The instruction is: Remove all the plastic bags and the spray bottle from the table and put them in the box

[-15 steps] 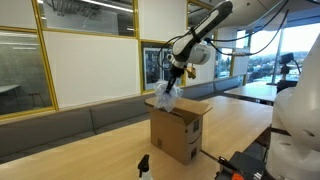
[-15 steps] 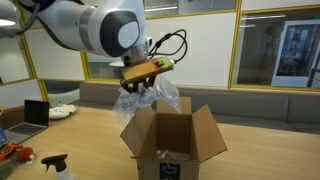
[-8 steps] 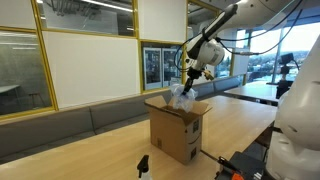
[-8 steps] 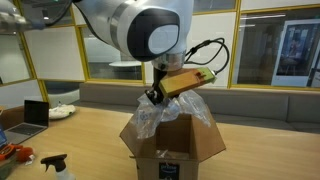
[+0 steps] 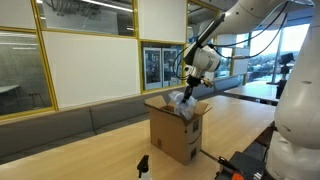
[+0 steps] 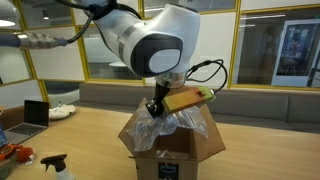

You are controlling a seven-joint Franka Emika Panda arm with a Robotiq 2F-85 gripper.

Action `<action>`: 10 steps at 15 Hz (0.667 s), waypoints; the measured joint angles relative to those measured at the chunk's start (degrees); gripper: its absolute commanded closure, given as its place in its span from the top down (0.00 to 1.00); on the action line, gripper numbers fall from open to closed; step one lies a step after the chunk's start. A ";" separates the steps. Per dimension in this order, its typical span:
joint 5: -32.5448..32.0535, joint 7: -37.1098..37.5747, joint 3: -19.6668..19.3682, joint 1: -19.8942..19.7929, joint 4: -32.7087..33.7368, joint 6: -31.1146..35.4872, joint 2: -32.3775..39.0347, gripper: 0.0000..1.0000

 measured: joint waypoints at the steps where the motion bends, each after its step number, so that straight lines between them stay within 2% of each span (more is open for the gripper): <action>1: 0.20 -0.03 0.88 -0.63 0.17 -0.07 0.60 0.12; 2: 0.32 -0.03 1.73 -1.23 0.32 -0.11 1.15 0.37; 4: 0.74 -0.02 3.28 -2.30 0.70 -0.19 2.03 0.41; 10: 0.88 0.45 6.65 -4.62 2.21 -0.75 3.47 0.86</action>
